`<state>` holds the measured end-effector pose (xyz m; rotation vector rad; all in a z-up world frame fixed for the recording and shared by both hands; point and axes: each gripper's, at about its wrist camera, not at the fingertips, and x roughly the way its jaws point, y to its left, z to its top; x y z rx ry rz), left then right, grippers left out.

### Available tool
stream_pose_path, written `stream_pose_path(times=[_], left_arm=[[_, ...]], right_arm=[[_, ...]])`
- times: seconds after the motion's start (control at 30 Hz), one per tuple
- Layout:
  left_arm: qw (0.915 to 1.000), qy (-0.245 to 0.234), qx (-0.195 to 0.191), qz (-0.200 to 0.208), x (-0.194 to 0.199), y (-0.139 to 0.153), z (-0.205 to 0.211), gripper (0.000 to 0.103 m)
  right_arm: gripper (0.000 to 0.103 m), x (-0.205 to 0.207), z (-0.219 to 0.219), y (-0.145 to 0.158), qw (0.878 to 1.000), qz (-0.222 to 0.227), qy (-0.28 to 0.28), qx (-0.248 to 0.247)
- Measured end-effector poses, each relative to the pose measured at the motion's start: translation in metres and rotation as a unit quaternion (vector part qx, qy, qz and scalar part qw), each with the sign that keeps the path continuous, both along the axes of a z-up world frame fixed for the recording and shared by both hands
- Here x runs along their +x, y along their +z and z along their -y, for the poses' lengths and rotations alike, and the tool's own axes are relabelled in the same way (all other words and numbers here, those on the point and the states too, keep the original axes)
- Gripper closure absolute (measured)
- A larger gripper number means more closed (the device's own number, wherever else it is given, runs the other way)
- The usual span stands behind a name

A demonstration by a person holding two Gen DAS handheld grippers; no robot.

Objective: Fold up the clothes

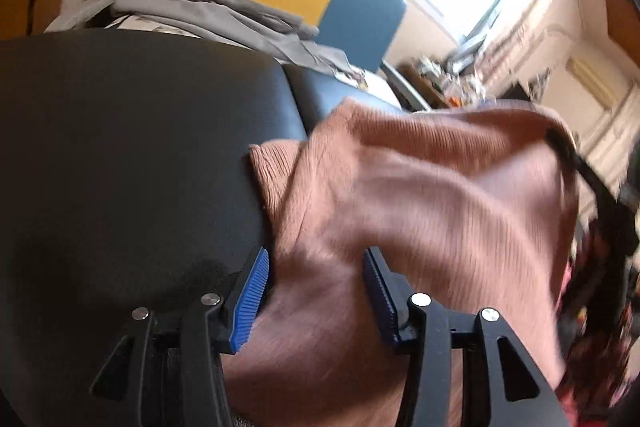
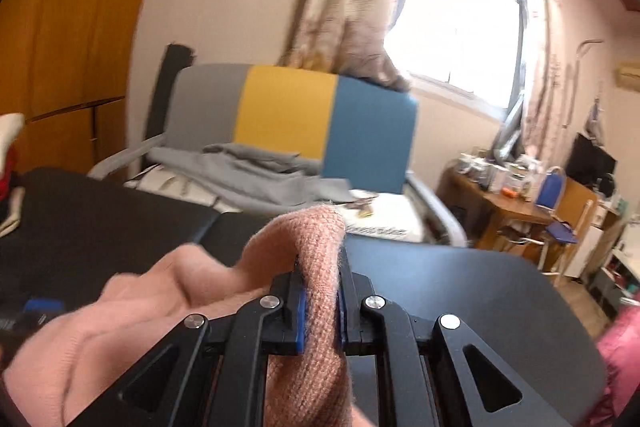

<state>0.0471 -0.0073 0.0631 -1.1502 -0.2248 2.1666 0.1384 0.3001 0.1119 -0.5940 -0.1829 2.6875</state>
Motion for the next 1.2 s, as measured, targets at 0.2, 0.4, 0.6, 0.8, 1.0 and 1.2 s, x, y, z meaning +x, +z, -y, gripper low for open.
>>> stream_pose_path(times=[0.2,0.4,0.6,0.8,1.0,1.2], left_arm=[[0.9985,-0.016,0.022,0.047,0.005,-0.009,-0.004,0.047],[0.9944,-0.008,0.051,0.092,0.000,-0.027,-0.011,0.044],[0.9939,0.004,0.043,0.101,-0.007,-0.028,-0.020,0.043],[0.9953,0.013,0.040,0.087,-0.008,-0.025,-0.029,0.093],[0.9979,0.053,0.036,-0.011,0.008,0.013,-0.009,0.096],[0.9888,0.076,0.022,-0.126,0.008,0.087,0.020,0.096]], right_arm=[[0.091,-0.040,-0.044,-0.065,0.992,0.107,-0.023,-0.061],[0.085,-0.025,-0.060,-0.124,0.981,0.147,-0.045,-0.116],[0.085,-0.023,-0.058,-0.119,0.982,0.150,-0.038,-0.111],[0.085,-0.028,-0.056,-0.123,0.983,0.146,-0.038,-0.109],[0.085,-0.026,-0.065,-0.123,0.983,0.129,-0.043,-0.126],[0.089,0.000,-0.085,-0.092,0.983,0.051,-0.069,-0.161]])
